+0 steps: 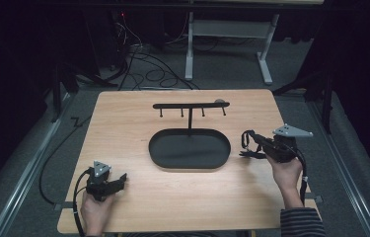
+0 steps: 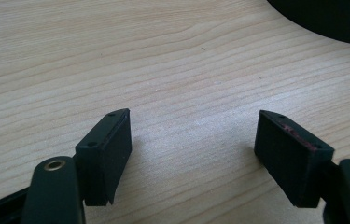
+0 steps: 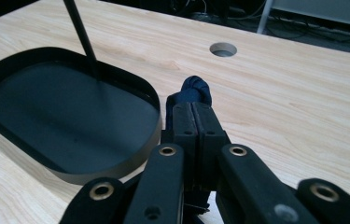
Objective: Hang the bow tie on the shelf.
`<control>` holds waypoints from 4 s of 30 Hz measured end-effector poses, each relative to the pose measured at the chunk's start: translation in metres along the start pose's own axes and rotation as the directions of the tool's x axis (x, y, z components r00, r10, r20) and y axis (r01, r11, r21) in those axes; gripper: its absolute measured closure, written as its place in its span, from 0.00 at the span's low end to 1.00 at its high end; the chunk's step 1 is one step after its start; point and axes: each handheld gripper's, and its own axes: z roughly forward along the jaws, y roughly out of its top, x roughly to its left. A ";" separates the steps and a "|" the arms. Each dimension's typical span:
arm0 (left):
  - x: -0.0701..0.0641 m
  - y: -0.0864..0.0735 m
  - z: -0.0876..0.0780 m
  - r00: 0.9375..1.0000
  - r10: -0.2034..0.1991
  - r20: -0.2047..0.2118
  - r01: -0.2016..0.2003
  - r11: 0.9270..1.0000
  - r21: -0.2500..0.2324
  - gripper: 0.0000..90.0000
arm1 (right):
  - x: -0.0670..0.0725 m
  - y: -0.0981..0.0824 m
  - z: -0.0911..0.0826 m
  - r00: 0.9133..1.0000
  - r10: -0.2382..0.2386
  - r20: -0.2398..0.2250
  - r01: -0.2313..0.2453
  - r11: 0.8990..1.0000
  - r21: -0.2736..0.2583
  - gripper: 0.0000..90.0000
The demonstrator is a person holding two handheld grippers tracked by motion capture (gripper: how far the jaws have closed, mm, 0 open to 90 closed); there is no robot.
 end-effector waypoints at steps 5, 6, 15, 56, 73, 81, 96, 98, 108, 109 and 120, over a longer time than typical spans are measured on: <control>0.000 0.000 0.000 1.000 0.000 0.000 0.000 1.000 0.000 0.31 | 0.004 0.005 -0.004 1.000 -0.010 -0.018 0.010 1.000 -0.015 1.00; 0.000 0.000 0.000 1.000 0.000 0.000 0.000 1.000 0.000 0.31 | 0.005 0.006 -0.005 1.000 -0.015 -0.020 0.015 1.000 -0.017 1.00; 0.000 0.000 0.000 1.000 -0.001 0.001 0.001 1.000 0.001 0.31 | 0.014 0.011 -0.007 0.998 -0.036 -0.051 0.035 0.999 -0.029 1.00; 0.001 0.000 0.000 1.000 -0.002 0.004 0.002 1.000 0.003 0.31 | 0.049 0.041 0.004 0.980 -0.103 -0.168 0.094 0.993 -0.065 1.00; 0.001 0.000 0.000 1.000 -0.003 0.005 0.003 1.000 0.003 0.31 | 0.051 0.057 0.013 0.974 -0.095 -0.206 0.078 0.993 -0.090 1.00; 0.001 0.000 0.000 1.000 -0.007 0.006 0.007 1.000 0.000 0.31 | 0.051 0.067 0.015 0.974 -0.096 -0.206 0.076 0.992 -0.102 1.00; 0.001 0.000 0.000 1.000 -0.011 0.007 0.011 1.000 -0.004 0.31 | 0.048 0.084 0.023 0.977 -0.095 -0.193 0.077 0.992 -0.098 1.00; 0.001 0.000 0.000 1.000 -0.011 0.007 0.011 1.000 -0.004 0.31 | 0.047 0.084 0.025 0.977 -0.088 -0.194 0.070 0.993 -0.099 1.00; 0.001 0.000 0.000 1.000 -0.012 0.008 0.012 1.000 -0.005 0.31 | 0.039 0.086 0.031 0.982 -0.071 -0.175 0.057 0.995 -0.085 1.00; 0.001 0.000 0.000 1.000 -0.013 0.008 0.013 1.000 -0.005 0.31 | 0.038 0.086 0.032 0.983 -0.064 -0.172 0.051 0.995 -0.081 1.00; 0.001 0.000 0.000 1.000 -0.012 0.007 0.012 1.000 -0.004 0.31 | 0.030 0.084 0.039 0.988 -0.042 -0.149 0.033 0.998 -0.062 1.00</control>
